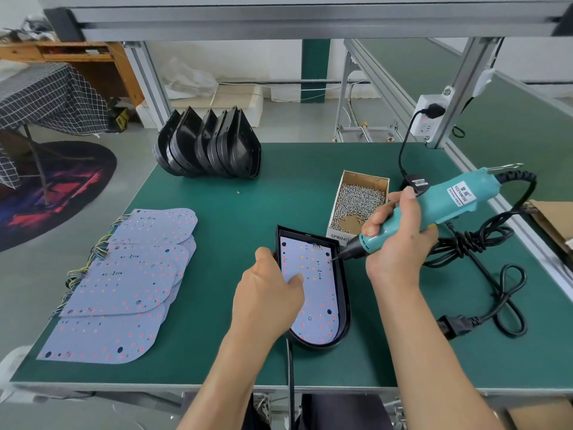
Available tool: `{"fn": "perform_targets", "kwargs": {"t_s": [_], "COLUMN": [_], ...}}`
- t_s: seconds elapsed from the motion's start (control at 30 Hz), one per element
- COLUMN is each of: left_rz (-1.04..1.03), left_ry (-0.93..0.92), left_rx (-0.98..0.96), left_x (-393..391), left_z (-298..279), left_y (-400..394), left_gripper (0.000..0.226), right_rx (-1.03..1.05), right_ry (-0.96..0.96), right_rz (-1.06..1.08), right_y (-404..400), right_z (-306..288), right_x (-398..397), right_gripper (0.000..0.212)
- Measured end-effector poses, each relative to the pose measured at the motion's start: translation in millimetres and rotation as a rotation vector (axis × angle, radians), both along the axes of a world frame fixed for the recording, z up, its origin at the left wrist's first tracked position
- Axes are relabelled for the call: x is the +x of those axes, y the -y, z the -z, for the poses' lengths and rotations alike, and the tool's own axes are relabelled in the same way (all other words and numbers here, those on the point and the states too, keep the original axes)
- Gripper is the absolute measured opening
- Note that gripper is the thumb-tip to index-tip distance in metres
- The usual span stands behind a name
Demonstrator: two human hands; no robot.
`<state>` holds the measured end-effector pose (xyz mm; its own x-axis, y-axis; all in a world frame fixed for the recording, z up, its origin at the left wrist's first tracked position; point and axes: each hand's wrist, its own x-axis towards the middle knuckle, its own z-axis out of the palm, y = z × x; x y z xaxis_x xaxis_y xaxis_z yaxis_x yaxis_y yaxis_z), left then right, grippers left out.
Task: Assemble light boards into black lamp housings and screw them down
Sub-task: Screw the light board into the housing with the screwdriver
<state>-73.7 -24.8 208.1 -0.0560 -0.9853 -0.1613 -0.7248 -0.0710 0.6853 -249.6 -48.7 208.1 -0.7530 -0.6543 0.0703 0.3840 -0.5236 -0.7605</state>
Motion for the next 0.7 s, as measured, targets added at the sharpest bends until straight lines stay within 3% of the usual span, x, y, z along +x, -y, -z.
{"fn": "perform_targets", "kwargs": {"t_s": [0.47, 0.7], "left_rz": [-0.005, -0.003], "left_ry": [0.06, 0.049], "left_rx": [-0.026, -0.029], "left_x": [-2.6, -2.2], "left_z": [0.2, 1.3], "left_y": [0.8, 1.1], "left_gripper": [0.03, 0.03], "right_rx": [0.029, 0.034], "right_ry": [-0.148, -0.13], "right_rz": [0.019, 0.032], "right_y": [4.0, 5.0], "right_z": [5.8, 7.7], "right_x": [2.1, 1.9], "right_gripper": [0.022, 0.022]}}
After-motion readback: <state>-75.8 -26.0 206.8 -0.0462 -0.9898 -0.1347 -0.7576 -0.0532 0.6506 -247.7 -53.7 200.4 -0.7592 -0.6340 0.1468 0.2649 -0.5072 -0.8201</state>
